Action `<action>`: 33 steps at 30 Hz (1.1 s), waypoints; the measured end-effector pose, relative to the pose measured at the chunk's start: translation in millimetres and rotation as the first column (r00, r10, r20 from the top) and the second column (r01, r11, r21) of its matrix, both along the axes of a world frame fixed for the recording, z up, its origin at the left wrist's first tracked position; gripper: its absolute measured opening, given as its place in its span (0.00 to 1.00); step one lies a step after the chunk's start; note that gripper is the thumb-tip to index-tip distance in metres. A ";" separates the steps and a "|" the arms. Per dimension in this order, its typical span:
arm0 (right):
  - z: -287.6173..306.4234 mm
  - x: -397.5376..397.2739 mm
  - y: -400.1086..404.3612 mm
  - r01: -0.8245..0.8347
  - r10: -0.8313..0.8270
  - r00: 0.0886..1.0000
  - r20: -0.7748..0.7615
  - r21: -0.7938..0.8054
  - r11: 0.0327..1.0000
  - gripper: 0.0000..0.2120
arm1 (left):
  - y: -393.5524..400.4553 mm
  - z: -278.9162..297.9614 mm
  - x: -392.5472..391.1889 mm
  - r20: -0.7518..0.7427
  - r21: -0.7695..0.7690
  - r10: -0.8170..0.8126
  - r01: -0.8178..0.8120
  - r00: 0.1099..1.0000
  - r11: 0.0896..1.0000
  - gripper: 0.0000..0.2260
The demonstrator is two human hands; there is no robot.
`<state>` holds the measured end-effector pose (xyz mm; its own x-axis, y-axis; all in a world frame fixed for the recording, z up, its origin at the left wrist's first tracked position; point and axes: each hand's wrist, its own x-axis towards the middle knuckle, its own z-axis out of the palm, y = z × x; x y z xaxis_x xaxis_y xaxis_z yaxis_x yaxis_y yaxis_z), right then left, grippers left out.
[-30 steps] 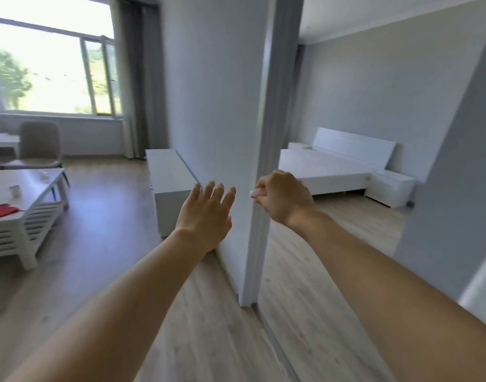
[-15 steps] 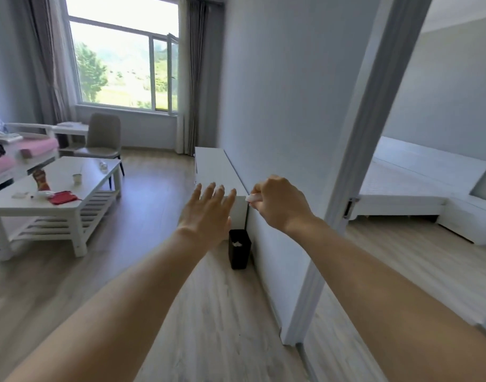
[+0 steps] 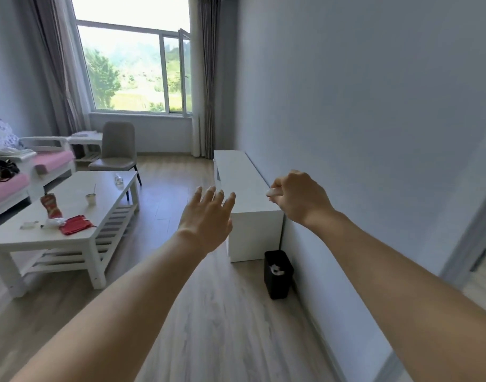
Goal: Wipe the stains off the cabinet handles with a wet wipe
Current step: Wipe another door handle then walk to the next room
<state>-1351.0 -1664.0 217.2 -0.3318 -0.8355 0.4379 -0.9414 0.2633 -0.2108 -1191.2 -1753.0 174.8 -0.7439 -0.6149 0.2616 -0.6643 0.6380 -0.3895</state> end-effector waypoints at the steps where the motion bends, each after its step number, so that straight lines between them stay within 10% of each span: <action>1: -2.8 -10.8 -23.1 0.010 -0.010 1.000 0.006 0.003 1.000 0.07 | -24.8 -6.0 -7.7 0.008 0.009 -0.003 0.003 1.000 1.000 0.26; 22: -50.1 -121.6 -625.0 -0.186 0.177 0.979 0.100 0.089 0.979 0.08 | -589.9 -57.7 -93.8 0.105 0.127 0.111 -0.125 0.988 0.984 0.22; 33: -81.2 -176.4 -897.1 0.030 -0.060 0.979 0.194 0.155 0.987 0.09 | -900.7 -79.5 -147.1 0.189 0.158 -0.088 0.058 0.978 0.986 0.20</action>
